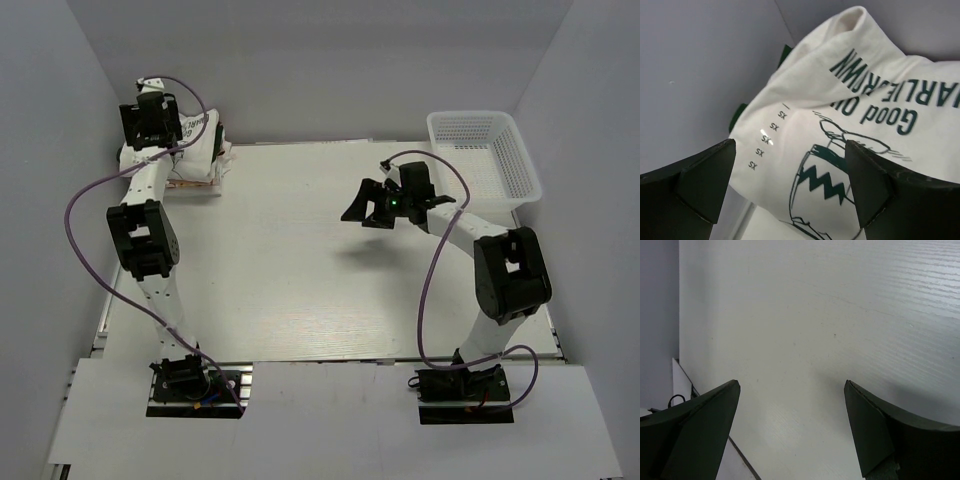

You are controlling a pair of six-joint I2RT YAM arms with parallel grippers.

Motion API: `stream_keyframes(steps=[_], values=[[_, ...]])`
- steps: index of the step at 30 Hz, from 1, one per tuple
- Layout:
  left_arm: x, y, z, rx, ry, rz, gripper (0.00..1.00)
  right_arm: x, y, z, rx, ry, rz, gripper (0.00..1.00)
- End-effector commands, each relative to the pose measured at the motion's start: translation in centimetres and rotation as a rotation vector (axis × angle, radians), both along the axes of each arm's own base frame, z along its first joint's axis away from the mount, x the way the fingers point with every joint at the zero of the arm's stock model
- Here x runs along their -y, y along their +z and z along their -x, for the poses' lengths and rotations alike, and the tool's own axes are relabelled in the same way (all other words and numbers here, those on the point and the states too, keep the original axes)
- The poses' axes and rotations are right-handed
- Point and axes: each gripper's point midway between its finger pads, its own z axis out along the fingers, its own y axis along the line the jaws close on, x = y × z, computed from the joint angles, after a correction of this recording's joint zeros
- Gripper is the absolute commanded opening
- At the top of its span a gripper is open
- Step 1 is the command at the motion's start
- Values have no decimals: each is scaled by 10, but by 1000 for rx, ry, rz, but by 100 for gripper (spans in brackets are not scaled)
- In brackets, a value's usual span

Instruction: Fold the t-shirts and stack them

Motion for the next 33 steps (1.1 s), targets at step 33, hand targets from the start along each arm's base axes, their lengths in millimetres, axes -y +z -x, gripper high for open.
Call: stream_keyframes(steps=[33], values=[[-75,-52,-94,434,-116,330,100,-13,10,-44,15,-26,40,90]])
